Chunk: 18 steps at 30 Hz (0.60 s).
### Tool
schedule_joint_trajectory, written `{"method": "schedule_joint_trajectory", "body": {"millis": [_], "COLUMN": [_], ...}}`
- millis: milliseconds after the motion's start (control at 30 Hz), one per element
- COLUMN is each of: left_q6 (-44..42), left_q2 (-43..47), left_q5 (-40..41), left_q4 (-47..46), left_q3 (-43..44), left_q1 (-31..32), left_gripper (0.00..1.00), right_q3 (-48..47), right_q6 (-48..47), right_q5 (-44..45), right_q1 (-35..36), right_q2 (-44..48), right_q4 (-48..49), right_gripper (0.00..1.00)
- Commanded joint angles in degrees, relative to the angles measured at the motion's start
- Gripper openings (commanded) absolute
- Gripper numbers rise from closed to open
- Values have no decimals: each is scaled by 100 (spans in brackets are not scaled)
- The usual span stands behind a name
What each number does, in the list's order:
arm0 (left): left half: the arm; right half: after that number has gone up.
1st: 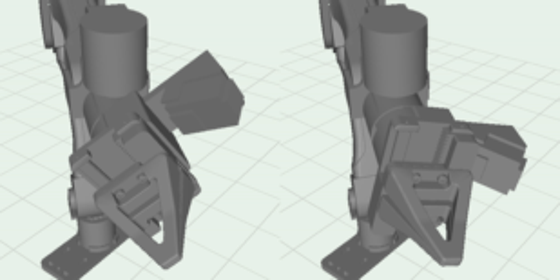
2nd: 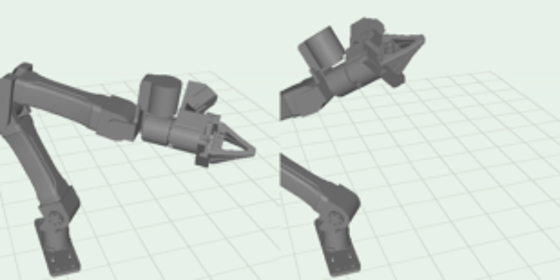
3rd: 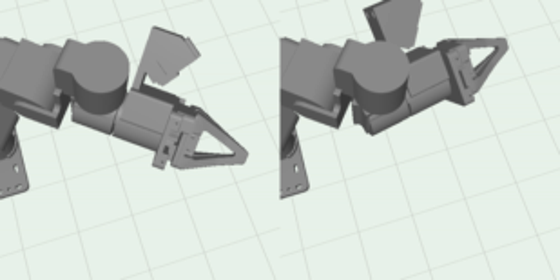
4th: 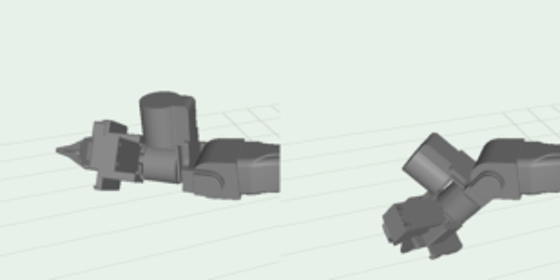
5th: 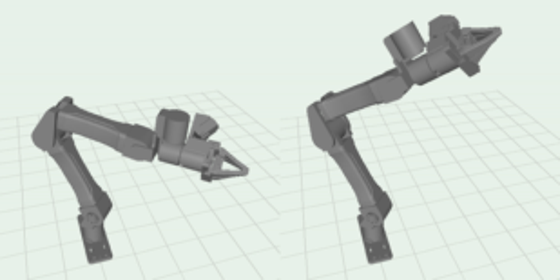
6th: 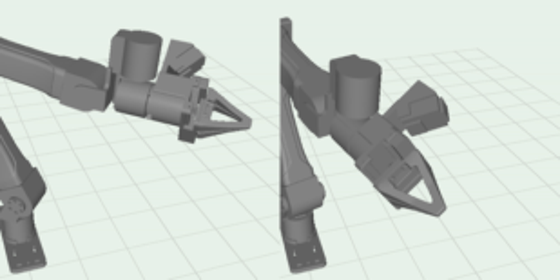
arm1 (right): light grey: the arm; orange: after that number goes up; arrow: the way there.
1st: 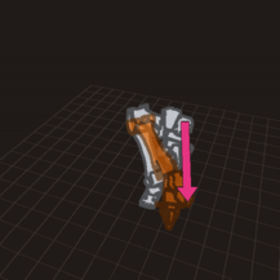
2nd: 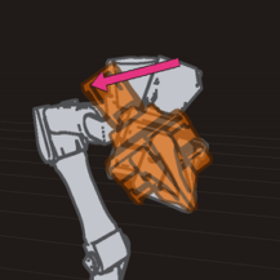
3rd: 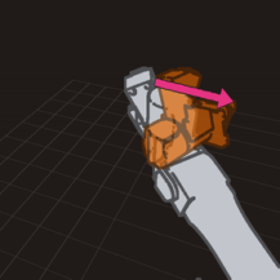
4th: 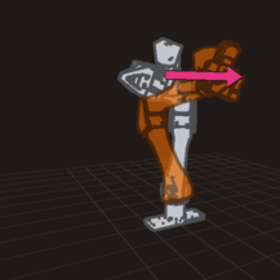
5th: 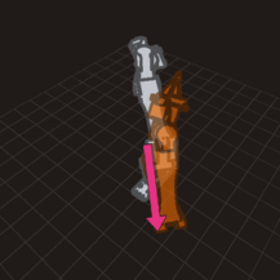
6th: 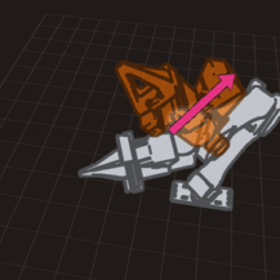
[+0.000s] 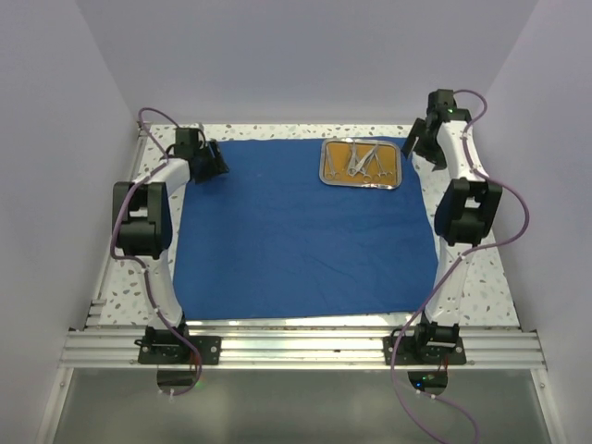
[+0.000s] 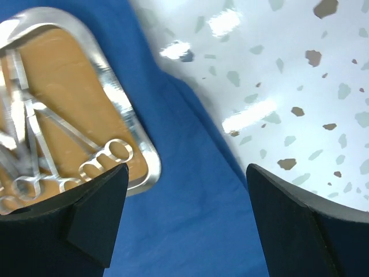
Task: Open and lay out the surgical kit
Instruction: Move the container from the surgical kit, then pick up the medical item from the container.
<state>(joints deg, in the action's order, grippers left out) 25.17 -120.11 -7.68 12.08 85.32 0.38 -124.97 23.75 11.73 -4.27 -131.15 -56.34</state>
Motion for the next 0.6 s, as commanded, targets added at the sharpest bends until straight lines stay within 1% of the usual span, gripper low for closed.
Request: {"method": "schedule_joint_trajectory", "body": {"millis": [0,67,133,300,400,567], "left_q6": [225,287,375,322,278,243], "left_q2": [647,726,823,1112,1349,1622], "left_q5": [-58,-137,-172,-164,-137,-146], "left_q4": [-109,-161,-179,-206,-285,-320], "left_q3": [-137,-217,-340,-735,-1024,-1359], "left_q1": [-38,-38,-38,-38,-38,-38], "left_gripper": [68,68,68,67,67,67], "right_q3": [-370,-790,-1325,-1627,-1926,-2005], "right_q6": [-28,-246,-405,-406,-669,-757], "right_q5": [-660,-760,-619,-479,-92,391], "right_q1": [146,382,698,954,1165,1174], "right_q2": [565,355,39,-340,-630,-938], "right_q4": [88,27,-228,-299,-352,-378], "right_gripper": [86,85,83,81,79,78]}}
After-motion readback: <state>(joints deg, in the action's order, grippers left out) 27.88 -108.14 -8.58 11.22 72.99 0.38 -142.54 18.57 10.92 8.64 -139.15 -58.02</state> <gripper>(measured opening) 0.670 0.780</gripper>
